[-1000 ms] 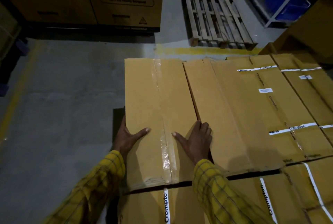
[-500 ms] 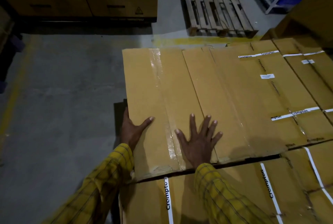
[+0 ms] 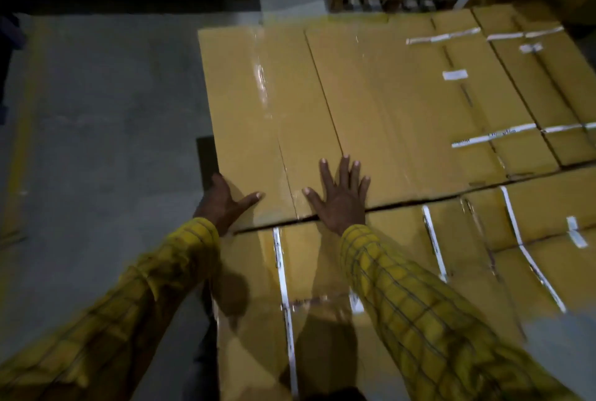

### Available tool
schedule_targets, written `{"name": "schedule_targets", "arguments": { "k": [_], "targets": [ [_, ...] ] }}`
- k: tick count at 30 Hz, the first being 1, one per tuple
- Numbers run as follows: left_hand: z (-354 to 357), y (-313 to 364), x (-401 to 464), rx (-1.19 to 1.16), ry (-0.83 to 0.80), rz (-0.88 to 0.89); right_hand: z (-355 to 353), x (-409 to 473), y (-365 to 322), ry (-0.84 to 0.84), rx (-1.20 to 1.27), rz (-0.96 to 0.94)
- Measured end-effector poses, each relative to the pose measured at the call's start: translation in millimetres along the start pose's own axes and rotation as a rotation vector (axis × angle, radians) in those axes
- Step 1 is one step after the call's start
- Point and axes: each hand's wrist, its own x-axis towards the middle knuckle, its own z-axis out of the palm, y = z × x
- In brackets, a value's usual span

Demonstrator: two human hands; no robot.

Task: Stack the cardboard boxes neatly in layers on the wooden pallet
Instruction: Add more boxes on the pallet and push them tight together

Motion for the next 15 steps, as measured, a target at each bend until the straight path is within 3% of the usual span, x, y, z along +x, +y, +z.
{"name": "schedule_targets", "arguments": {
  "k": [2,5,12,15],
  "targets": [
    [-0.3,-14.9,-28.9,0.021,-0.026,0.028,1.9,-34.8,11.6,-0.006,0.013,-0.027],
    [12.1,-44.6,-74.3,-0.131,0.025,0.126,10.0,-97.7,31.8,0.03,0.014,-0.014],
    [62.6,-76.0,-106.2,-0.245,0.196,0.082,30.9,-238.2,117.4,0.031,-0.031,0.297],
    [66.9,-73.7,-105.9,-0.247,0.231,0.104,34.9,-255.3,140.1,0.027,-0.038,0.292]
  ]
}}
